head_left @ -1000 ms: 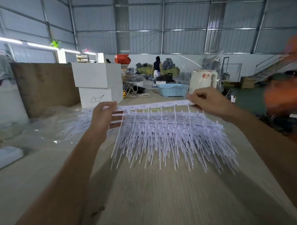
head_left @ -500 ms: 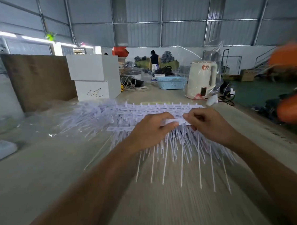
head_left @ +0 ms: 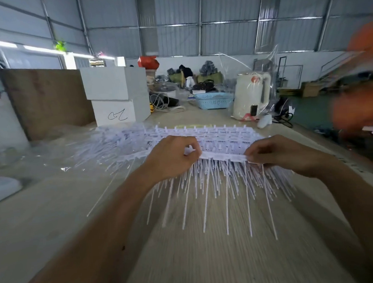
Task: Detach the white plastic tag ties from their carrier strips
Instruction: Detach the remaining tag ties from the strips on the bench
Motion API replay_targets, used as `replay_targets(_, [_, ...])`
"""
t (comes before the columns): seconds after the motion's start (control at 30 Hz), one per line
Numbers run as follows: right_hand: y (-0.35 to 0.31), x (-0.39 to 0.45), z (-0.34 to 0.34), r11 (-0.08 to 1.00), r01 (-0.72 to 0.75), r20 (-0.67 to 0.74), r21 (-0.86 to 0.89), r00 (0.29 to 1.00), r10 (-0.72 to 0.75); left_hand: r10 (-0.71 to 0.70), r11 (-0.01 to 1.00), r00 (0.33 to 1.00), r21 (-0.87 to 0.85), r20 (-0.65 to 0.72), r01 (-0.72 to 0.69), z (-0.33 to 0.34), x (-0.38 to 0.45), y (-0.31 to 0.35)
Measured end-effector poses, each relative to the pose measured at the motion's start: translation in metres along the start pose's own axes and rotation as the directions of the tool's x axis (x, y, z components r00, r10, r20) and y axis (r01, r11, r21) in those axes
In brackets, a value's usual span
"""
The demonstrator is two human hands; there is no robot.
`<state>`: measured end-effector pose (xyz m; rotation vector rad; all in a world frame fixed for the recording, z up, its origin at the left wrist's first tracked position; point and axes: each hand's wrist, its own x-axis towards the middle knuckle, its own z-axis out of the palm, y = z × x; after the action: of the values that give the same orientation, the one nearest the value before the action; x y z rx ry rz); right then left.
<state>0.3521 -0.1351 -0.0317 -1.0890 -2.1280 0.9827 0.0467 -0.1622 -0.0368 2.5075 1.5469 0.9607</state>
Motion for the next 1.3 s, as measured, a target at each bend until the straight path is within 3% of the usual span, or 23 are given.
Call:
replay_targets(0.13, [-0.013,0.001,0.013,0.990,0.021,0.044,0.137,0.999,-0.027,-0.071,0.997,0.997,0.026,0.037,0.070,-0.004,-0.001,-0.008])
replay_targets(0.27, [-0.026,0.008,0.041,0.988,0.097,-0.017,0.118,0.995,-0.095,-0.018,0.981,1.000,-0.191,0.007,0.019,0.002,-0.003,0.005])
replay_targets(0.37, [-0.030,0.014,0.058,0.972,0.150,-0.086,0.183,0.987,-0.137,0.027,0.975,0.999,-0.222,0.027,-0.021,0.016,-0.002,0.020])
replay_targets(0.53, [-0.028,0.015,0.055,0.949,0.035,-0.088,0.314,0.996,-0.008,0.007,0.957,0.998,-0.290,-0.056,-0.023,0.017,0.000,0.023])
replay_targets(0.63, [-0.026,0.013,0.055,0.950,0.040,-0.055,0.311,0.998,-0.024,0.009,0.952,0.999,-0.307,-0.047,-0.023,0.016,-0.003,0.024])
replay_targets(0.77, [-0.030,0.015,0.065,0.867,0.038,-0.053,0.497,0.999,-0.013,0.020,0.936,0.999,-0.351,-0.049,-0.036,0.015,-0.004,0.021])
replay_targets(1.03, [-0.040,0.018,0.068,0.592,-0.278,0.099,0.756,0.943,0.316,0.111,0.981,0.985,-0.146,-0.132,-0.130,0.016,-0.002,0.023])
replay_targets(1.17, [-0.038,0.020,0.062,0.506,-0.367,0.182,0.781,0.908,0.378,0.176,0.983,0.975,-0.032,-0.137,-0.182,0.018,0.000,0.026])
replay_targets(1.3, [-0.037,0.021,0.057,0.498,-0.421,0.238,0.758,0.890,0.390,0.233,0.972,0.962,0.012,-0.141,-0.233,0.018,0.000,0.028])
